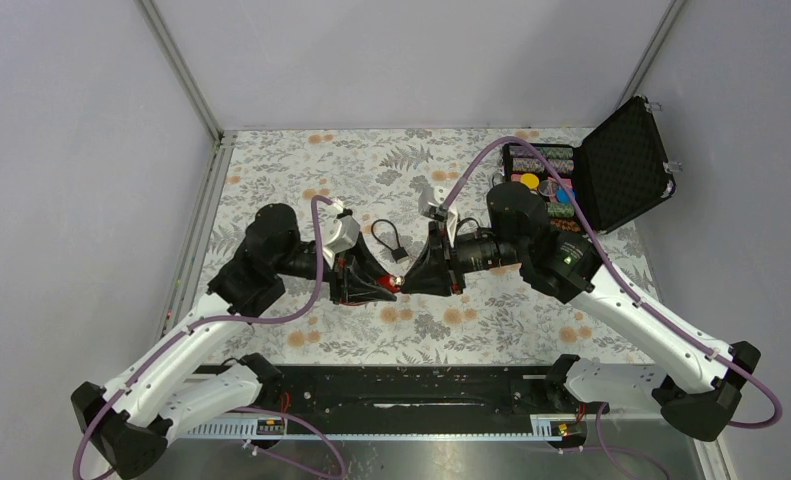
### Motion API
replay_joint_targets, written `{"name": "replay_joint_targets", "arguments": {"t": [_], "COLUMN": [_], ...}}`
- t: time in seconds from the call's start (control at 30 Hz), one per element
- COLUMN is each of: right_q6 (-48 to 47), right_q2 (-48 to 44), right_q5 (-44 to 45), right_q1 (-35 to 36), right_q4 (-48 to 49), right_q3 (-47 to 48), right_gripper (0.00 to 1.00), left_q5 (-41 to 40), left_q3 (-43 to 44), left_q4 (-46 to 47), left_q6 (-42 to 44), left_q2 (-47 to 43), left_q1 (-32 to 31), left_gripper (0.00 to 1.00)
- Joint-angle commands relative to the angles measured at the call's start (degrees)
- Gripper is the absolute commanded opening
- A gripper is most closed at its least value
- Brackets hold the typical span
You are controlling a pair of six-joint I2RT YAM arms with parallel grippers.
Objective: Lock with the key
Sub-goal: Lock the lock.
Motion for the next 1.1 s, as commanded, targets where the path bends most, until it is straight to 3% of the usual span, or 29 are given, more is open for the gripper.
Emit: {"name": "replay_joint_targets", "arguments": {"t": [0.0,0.13,0.17,0.33,0.47,0.6,0.7,0.8,0.97,1.07], "right_q6": [1.57,0.21,0.07,2.36,5.19,6.30,7.06,7.37,5.45,2.62], "right_q2": [-1.16,-2.45,-3.12,-3.16,-0.88,1.12,2.21,2.53,2.06,0.95], "right_q5": [4.93,5.34,5.65,9.32,11.56,9.20,7.65,6.61,4.98,3.38], "right_q1": [0.03,-0.14,-0.23,-0.23,-0.23,-0.23,-0.23,-0.23,-0.23,-0.23], "right_q4": [1.73,2.06,2.59,5.44,5.11,5.07,5.34,5.96,6.32,7.89], "right_q3": [1.39,0.20,-0.16,-0.08,1.83,2.71,3.19,3.03,1.95,0.33], "right_gripper": [0.32,0.66,0.71,0.75,0.67,0.52,0.46,0.34,0.03,0.00], "left_q5": [-7.65,-7.32,-7.19,-5.36,-5.22,-5.81,-6.24,-7.06,-8.62,-8.42], "left_q3": [3.21,3.49,3.58,4.11,4.45,4.82,4.87,5.08,5.58,5.86], "left_q4": [-2.29,-3.89,-4.47,-6.70,-7.48,-7.62,-7.61,-7.57,-7.85,-8.18], "left_q6": [3.05,3.42,4.80,6.51,6.93,6.85,6.82,6.69,5.92,5.45], "left_q2": [-1.57,-2.40,-2.60,-3.07,-3.26,-3.21,-3.14,-3.09,-2.65,-2.47], "left_q1": [-0.08,-0.10,-0.10,-0.05,-0.09,-0.08,-0.05,-0.11,-0.05,-0.10], "left_gripper": [0.00,0.00,0.00,0.00,0.00,0.00,0.00,0.00,0.00,0.00]}}
